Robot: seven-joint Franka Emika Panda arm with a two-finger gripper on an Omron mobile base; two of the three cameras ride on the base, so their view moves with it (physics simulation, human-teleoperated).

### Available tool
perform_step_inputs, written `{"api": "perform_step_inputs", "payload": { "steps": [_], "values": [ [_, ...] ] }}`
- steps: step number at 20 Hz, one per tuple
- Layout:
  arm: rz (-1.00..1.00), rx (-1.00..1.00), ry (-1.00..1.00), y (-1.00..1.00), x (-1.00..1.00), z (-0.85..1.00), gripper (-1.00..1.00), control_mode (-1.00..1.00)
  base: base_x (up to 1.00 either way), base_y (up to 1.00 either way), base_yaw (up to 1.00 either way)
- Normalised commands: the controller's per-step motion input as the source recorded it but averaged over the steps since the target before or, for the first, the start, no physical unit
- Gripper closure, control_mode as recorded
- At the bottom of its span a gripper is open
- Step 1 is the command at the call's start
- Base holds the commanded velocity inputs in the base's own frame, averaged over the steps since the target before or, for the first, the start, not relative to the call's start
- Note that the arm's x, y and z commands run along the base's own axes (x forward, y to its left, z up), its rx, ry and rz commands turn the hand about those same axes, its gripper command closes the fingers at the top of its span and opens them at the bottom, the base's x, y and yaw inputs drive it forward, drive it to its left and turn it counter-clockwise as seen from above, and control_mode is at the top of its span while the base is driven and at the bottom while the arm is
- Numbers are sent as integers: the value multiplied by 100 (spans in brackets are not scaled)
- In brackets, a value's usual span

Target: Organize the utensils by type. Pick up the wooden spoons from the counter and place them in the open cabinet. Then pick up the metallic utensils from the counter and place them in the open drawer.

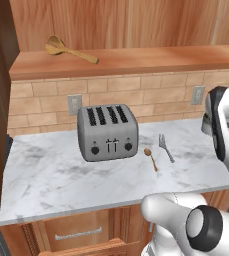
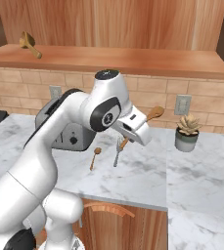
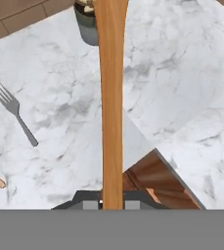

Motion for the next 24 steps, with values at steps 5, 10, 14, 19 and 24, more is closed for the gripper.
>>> {"api": "perform_step_inputs", "payload": {
  "steps": [5,10,14,19,24],
  "values": [
    [-17,1,-1,7,0,50,100,-100,0,0,0],
    [-16,0,-1,17,0,55,100,-100,0,0,0],
    [-15,0,-5,15,1,47,100,-100,0,0,0],
    [-15,4,-14,9,6,37,100,-100,0,0,0],
    [-14,6,-8,12,25,25,100,-100,0,0,0]
  ]
}}
